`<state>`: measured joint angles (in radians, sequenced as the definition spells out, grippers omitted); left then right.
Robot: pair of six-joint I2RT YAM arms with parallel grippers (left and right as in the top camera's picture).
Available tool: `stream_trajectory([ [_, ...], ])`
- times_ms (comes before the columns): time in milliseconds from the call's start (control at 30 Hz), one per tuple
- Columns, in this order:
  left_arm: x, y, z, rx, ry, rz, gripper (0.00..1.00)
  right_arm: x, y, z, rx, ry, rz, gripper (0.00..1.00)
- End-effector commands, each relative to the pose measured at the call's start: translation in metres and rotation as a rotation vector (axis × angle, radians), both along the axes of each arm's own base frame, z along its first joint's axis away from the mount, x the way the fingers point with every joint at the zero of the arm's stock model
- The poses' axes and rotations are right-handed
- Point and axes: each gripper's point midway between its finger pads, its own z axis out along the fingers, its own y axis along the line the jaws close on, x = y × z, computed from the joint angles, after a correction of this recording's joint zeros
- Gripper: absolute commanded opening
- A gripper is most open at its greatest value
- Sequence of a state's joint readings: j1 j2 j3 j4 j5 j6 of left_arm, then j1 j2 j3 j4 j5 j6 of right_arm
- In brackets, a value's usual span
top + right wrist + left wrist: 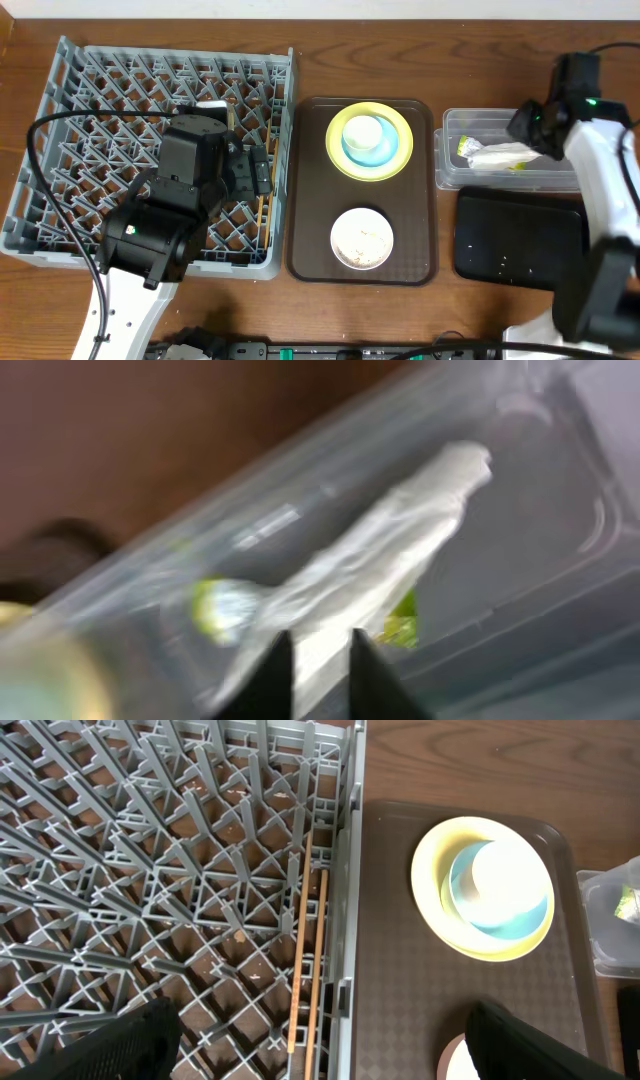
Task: Sort waste into correct bins and load items into the dishwasher
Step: 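Move the right gripper to the white rice bowl and grasp its rim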
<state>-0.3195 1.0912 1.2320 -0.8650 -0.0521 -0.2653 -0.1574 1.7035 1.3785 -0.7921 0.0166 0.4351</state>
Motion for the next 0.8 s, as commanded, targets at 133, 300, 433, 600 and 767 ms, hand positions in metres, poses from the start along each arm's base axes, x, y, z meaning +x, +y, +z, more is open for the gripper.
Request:
stream_trajectory([
  [133, 0.006, 0.003, 0.010, 0.001, -0.037, 0.015, 0.94, -0.051, 0.140, 0.104, 0.107, -0.213, 0.621, 0.47],
  [300, 0.025, 0.031, 0.035, 0.086, -0.177, 0.166, 0.93, -0.103, 0.220, 0.082, 0.116, -0.080, 0.931, 0.50],
  [433, 0.022, 0.056, 0.043, 0.157, -0.215, 0.296, 0.93, -0.149, 0.271, 0.053, 0.114, 0.033, 1.159, 0.52],
  [600, 0.019, 0.069, 0.043, 0.212, -0.213, 0.344, 0.93, -0.200, 0.311, 0.021, 0.082, 0.147, 1.356, 0.52],
  [767, 0.017, 0.069, 0.041, 0.219, -0.200, 0.342, 0.94, -0.223, 0.321, -0.013, -0.046, 0.223, 1.427, 0.50],
])
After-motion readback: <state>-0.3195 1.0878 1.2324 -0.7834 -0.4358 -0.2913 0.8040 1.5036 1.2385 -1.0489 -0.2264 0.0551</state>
